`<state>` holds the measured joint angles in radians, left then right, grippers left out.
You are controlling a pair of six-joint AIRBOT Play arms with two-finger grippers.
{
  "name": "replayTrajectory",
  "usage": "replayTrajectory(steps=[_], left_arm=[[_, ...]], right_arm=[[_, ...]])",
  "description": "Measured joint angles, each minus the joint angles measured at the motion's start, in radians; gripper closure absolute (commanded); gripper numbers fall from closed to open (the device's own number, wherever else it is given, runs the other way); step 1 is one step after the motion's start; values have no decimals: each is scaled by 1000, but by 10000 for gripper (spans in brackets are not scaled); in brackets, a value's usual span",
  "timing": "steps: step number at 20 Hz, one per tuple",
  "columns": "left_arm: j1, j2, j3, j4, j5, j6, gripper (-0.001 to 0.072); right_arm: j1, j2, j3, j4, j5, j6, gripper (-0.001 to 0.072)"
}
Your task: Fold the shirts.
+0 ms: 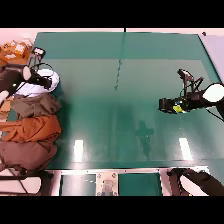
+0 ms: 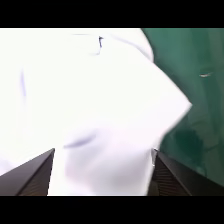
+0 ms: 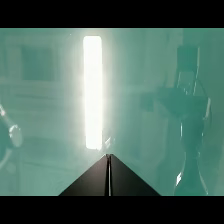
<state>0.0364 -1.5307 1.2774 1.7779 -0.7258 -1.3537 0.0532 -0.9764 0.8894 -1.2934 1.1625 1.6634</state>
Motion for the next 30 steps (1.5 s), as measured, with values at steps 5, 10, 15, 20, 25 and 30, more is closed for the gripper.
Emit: replayTrajectory(steps=[5, 10, 15, 20, 25, 30], left_arm=[[19, -200, 87, 50, -19, 42, 620], [14, -261, 193, 65, -109, 51, 677], [-77, -225, 473, -27, -322, 50, 677], [-254, -103, 689, -232, -445, 30, 677], [-467, -51, 685, -464, -566, -35, 657], [-636, -85, 501, -644, -545, -67, 165]], right_arm=[[0, 0, 0, 2, -8, 0, 696], [0, 0, 0, 3, -11, 0, 695], [-13, 0, 14, -7, -11, 0, 696], [-126, 0, 69, -14, -11, 0, 696], [-270, 0, 117, -15, -9, 0, 691], [-323, 0, 129, -15, 26, 0, 298]])
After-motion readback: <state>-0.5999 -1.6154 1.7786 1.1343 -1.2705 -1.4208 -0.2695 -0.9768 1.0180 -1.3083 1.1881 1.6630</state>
